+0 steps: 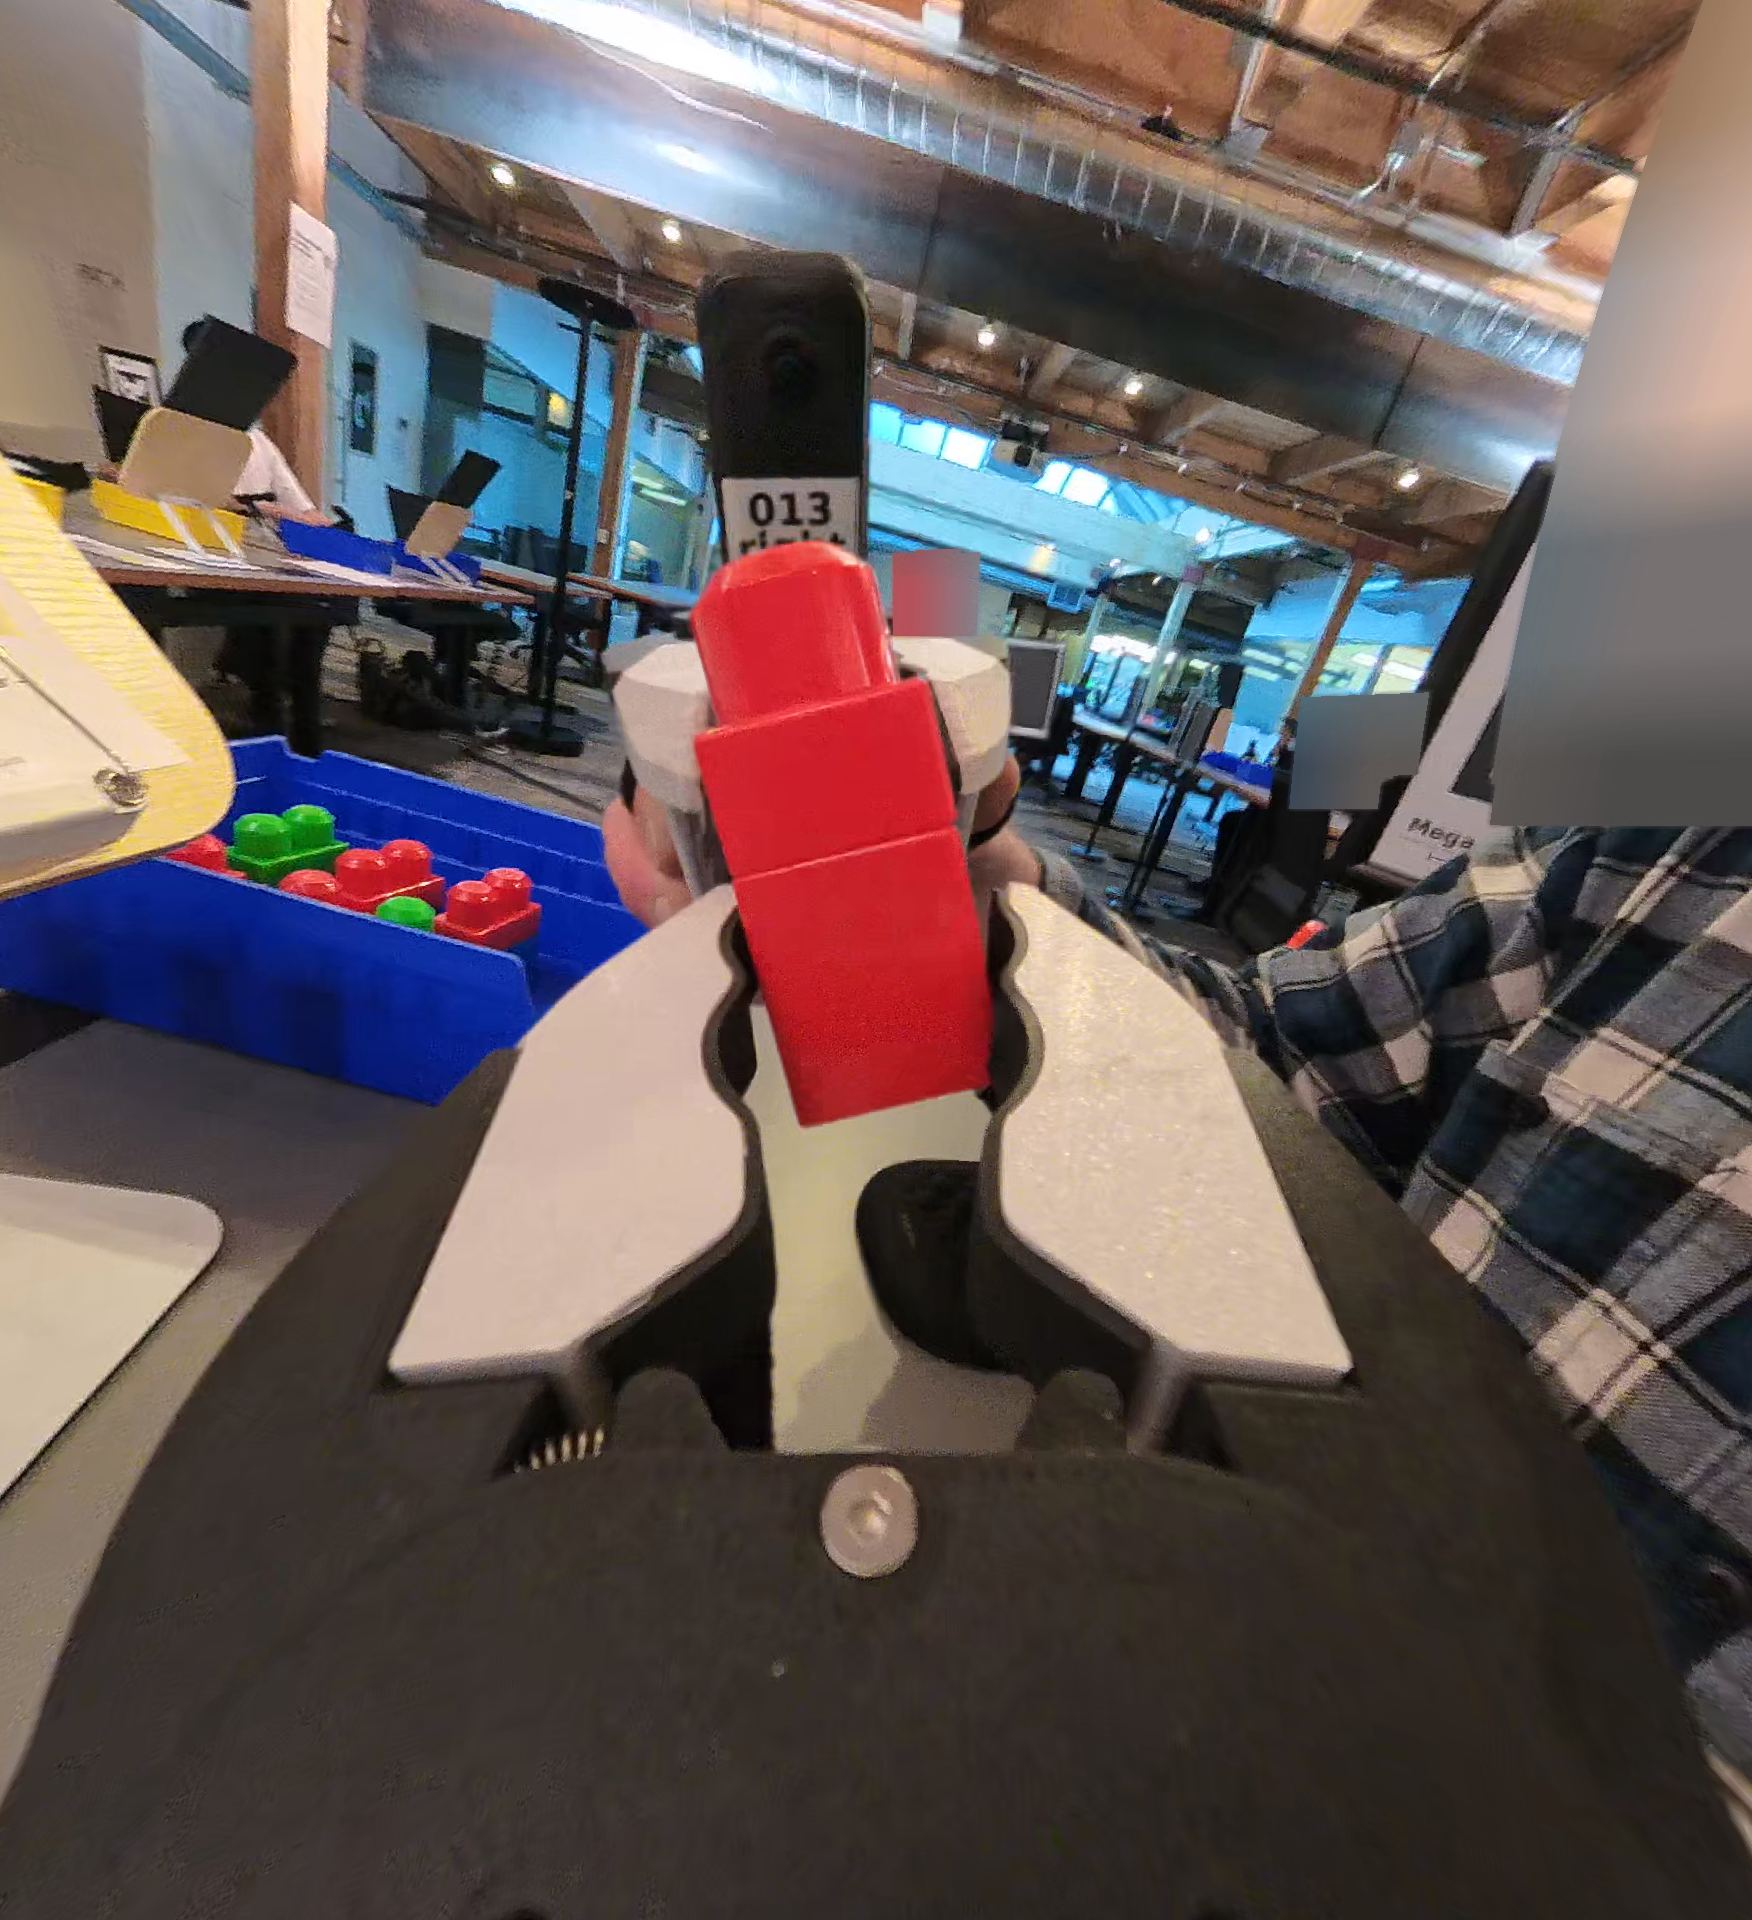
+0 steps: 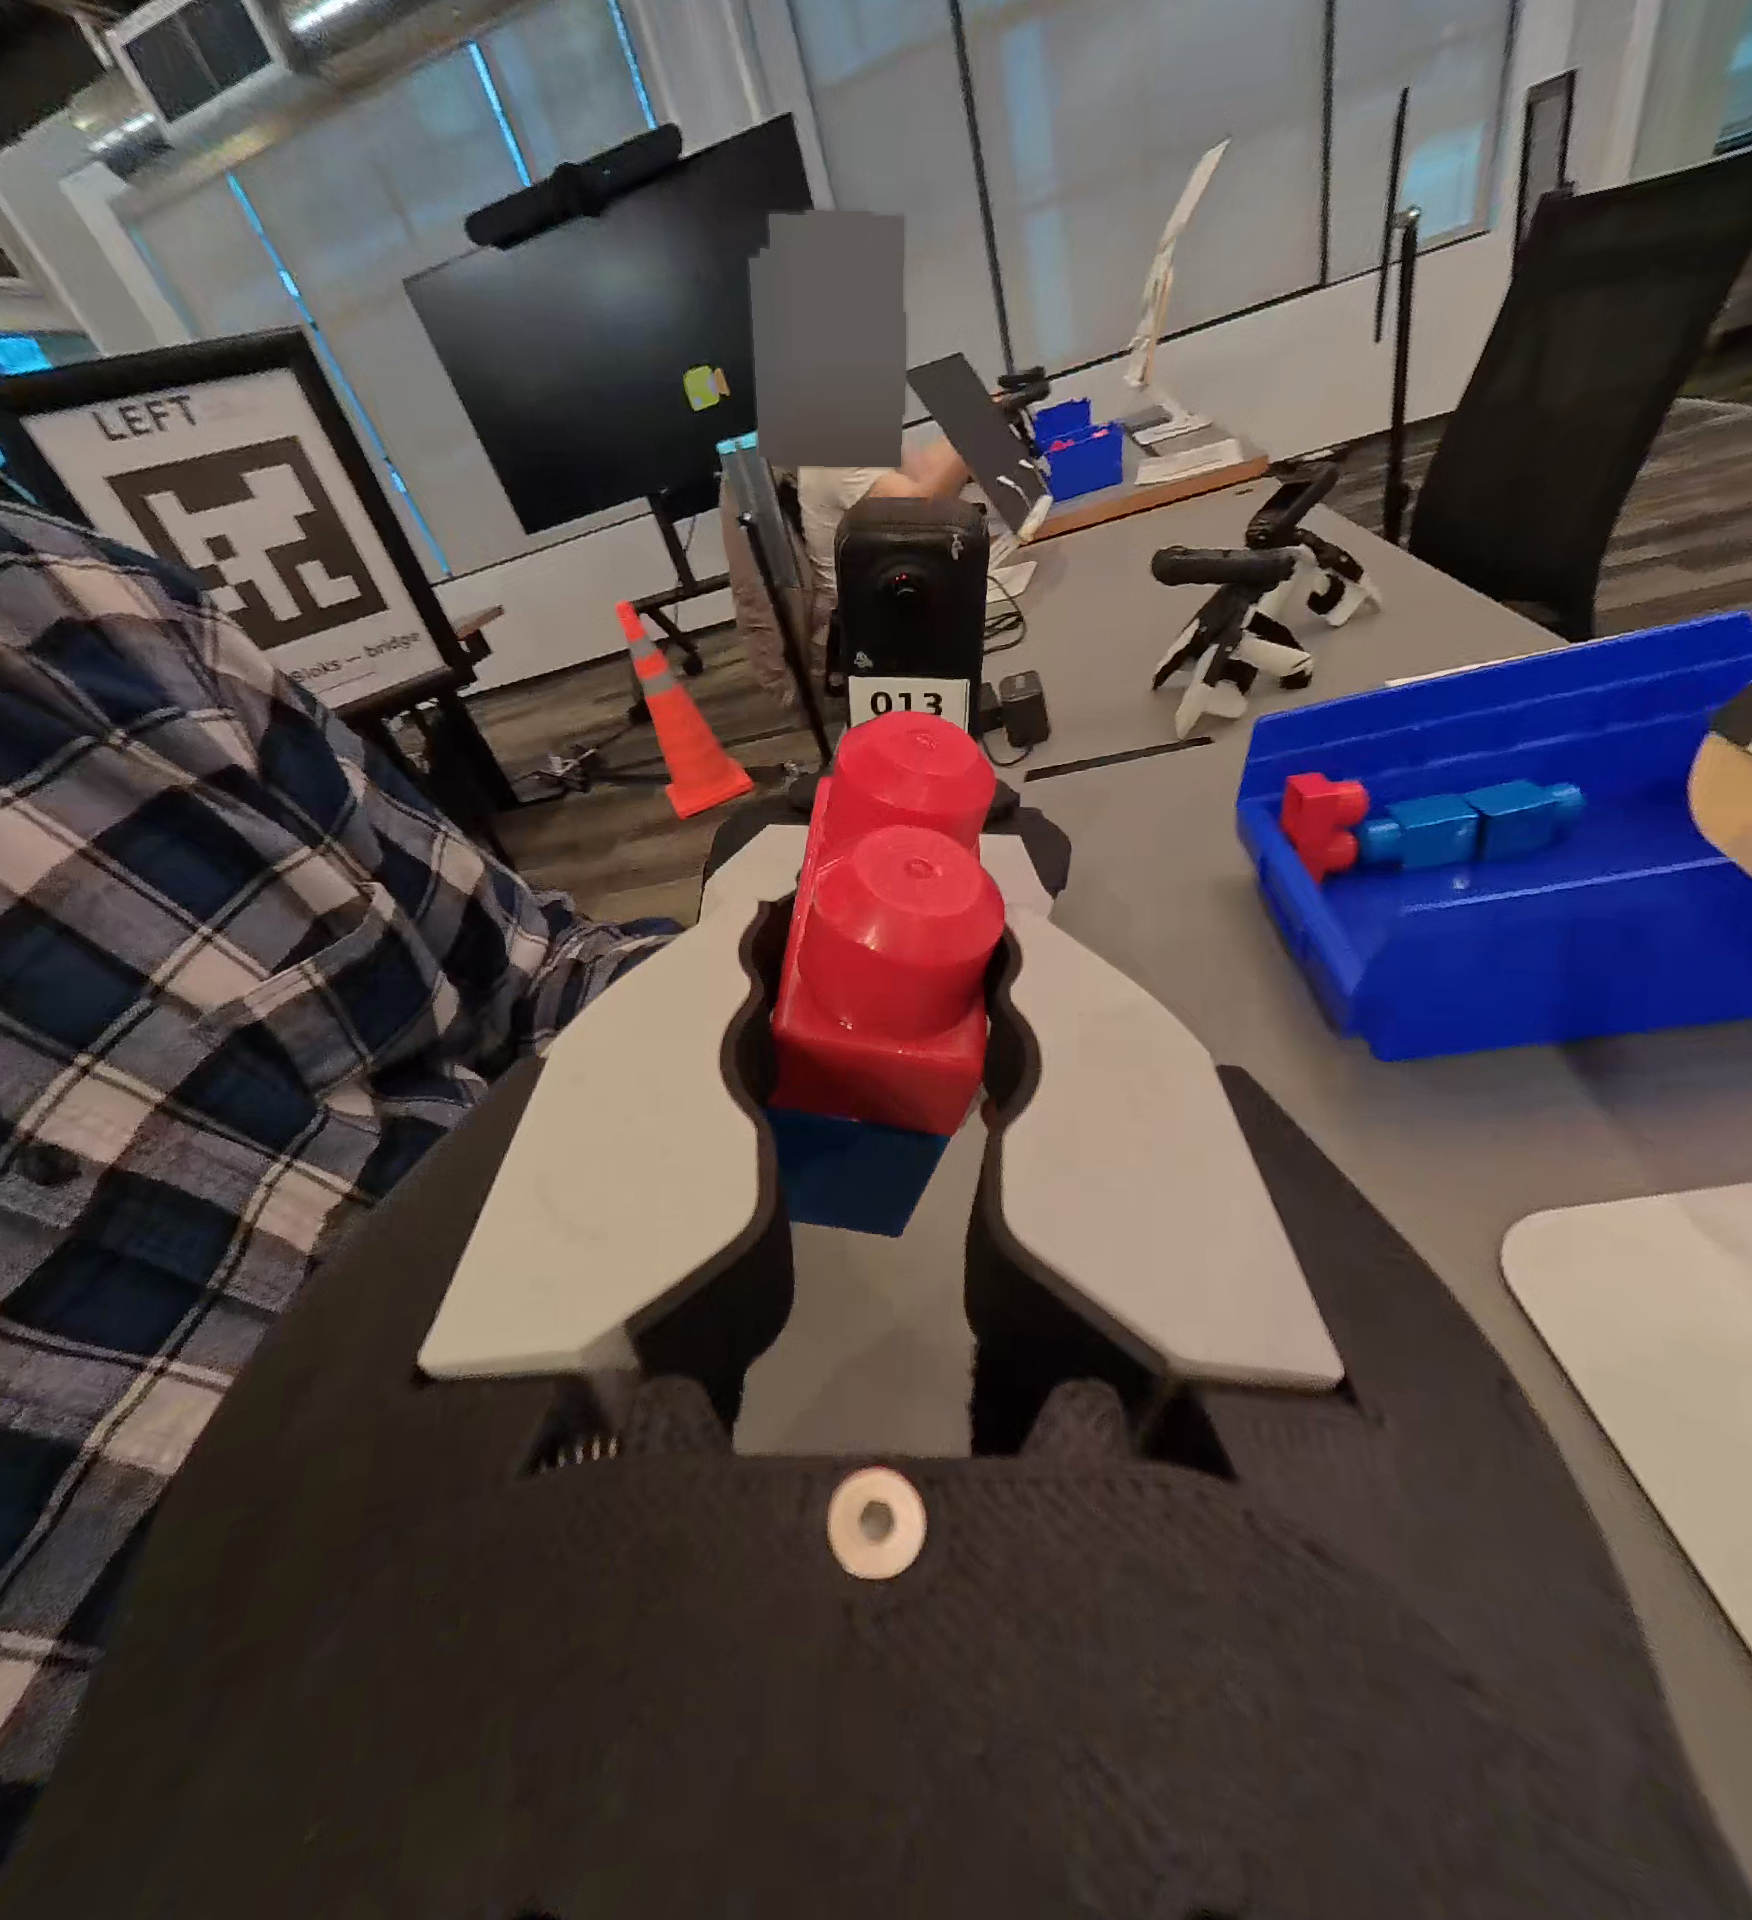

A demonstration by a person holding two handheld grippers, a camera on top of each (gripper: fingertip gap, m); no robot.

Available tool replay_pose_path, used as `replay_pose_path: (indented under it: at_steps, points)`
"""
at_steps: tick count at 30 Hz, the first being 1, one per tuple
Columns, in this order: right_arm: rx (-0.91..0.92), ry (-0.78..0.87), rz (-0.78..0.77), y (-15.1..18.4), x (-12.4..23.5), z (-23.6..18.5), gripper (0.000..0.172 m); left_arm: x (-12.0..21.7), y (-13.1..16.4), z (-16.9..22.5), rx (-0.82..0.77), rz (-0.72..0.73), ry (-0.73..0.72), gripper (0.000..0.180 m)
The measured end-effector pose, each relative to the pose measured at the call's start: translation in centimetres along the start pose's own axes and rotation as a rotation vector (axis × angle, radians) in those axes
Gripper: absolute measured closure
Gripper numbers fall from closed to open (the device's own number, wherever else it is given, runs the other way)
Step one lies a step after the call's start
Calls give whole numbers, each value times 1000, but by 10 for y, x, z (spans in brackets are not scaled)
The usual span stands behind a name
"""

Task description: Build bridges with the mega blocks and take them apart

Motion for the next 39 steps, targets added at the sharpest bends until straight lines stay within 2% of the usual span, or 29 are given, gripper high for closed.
replay_pose_path:
  at_steps: [2,4,8,14,18,20,23,27,29,32,39]
  points:
    - [13,30,10,-2,-2,1,133,2,0,-3,25,34,-2,142]
    - [8,65,57,-8,1,3,116,5,-1,-7,17,83,-46,143]
    - [-38,91,89,-1,11,7,120,14,-10,-8,8,166,-65,143]
    - [-61,74,91,16,0,2,135,10,-13,-6,-14,208,-46,144]
    - [-36,76,77,18,0,1,135,11,-13,-4,-28,181,-49,142]
    - [9,90,33,21,2,0,135,17,-18,-5,-53,155,-75,129]
    - [68,110,-73,30,-1,-1,135,23,-35,-1,-131,85,-95,129]
    - [93,101,-111,32,-6,-4,135,13,-36,1,-165,-109,-67,149]
    - [100,110,-122,33,-6,-4,135,13,-35,1,-136,-101,-40,150]
    - [111,124,-76,26,-1,-4,135,15,-34,0,-138,-79,-46,150]
    - [99,122,-83,29,-4,2,135,18,-29,-5,-119,-52,-82,151]
Point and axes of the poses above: each gripper's, where its closed fingertips meet, x back along the fingers, y out of its underside, z = x × y across the jaws, the point moved 5 cm from there along x, back along the fingers, and after that the axes turned 10 degrees about y, right-handed, at the moved point
